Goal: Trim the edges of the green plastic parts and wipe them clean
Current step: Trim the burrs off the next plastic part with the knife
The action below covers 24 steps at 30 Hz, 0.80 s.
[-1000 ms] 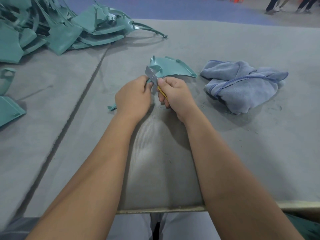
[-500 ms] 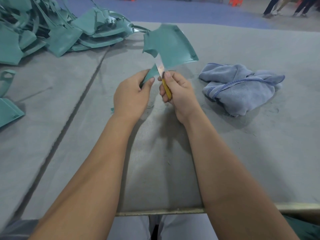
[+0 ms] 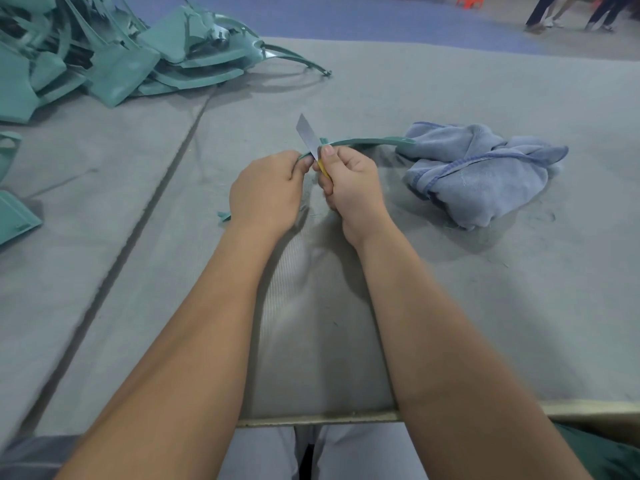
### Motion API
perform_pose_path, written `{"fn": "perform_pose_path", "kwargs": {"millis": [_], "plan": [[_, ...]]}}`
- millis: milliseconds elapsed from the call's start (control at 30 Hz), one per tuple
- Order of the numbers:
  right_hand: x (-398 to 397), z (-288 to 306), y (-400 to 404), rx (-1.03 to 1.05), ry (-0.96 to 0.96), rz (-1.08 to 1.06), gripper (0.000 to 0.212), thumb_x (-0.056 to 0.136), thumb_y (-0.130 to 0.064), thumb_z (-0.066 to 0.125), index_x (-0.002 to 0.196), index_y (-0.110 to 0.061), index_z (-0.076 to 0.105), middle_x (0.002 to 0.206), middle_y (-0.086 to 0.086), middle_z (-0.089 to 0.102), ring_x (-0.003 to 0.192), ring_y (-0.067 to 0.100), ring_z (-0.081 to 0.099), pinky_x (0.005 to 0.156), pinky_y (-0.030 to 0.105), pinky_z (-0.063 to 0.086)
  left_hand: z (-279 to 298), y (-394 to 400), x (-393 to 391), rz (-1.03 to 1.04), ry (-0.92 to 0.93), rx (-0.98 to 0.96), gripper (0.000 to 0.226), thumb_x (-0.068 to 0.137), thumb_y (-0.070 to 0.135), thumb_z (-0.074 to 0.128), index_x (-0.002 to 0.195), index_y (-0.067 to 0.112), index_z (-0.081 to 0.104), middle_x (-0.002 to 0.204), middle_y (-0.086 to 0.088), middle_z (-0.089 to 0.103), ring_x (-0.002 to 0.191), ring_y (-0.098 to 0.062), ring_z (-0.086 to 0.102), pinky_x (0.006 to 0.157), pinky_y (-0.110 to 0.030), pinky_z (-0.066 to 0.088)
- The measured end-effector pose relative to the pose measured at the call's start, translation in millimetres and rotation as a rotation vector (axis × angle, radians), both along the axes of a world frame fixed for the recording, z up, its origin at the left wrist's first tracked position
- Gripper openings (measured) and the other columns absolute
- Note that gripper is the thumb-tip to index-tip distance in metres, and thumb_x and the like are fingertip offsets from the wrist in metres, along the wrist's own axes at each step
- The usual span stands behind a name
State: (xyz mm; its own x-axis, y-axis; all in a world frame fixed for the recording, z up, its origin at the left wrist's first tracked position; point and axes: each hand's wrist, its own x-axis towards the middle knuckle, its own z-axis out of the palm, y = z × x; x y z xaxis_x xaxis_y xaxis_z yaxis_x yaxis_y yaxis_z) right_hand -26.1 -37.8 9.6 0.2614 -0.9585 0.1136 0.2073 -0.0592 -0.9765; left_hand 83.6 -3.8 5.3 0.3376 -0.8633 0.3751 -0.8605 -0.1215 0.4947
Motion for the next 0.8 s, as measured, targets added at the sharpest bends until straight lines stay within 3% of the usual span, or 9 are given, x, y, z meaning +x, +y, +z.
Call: {"fn": "perform_pose_path", "kwargs": {"millis": [533,800], "plan": [[4.2,-1.0,0.7,0.006,-0.010,-0.180,0.038,0.099,-0.013,0.048,0.061,-0.010,0.051,0.043,-0.010,0.038,0.041,0.004,0.031,0.043,0.014,0.028,1.3,-3.5,-3.3,0.013,-0.034,-0.024,0.039,0.101,0.042,0.038,0.092,0.015,0.065,0.076,-0.003,0.056,0.074,-0.026,0.047,0.059,-0.033,0.028],[6.5,-4.6,0.2,-0.027,-0.013,-0.244,0.042,0.099,-0.010,0.047,0.057,-0.012,0.041,0.045,-0.005,0.035,0.043,0.008,0.028,0.044,0.019,0.027,0.4,-3.9,-5.8,0.003,-0.037,-0.023,0.039,0.101,0.041,0.038,0.091,0.013,0.064,0.074,-0.002,0.054,0.073,-0.027,0.046,0.059,-0.034,0.028]]}}
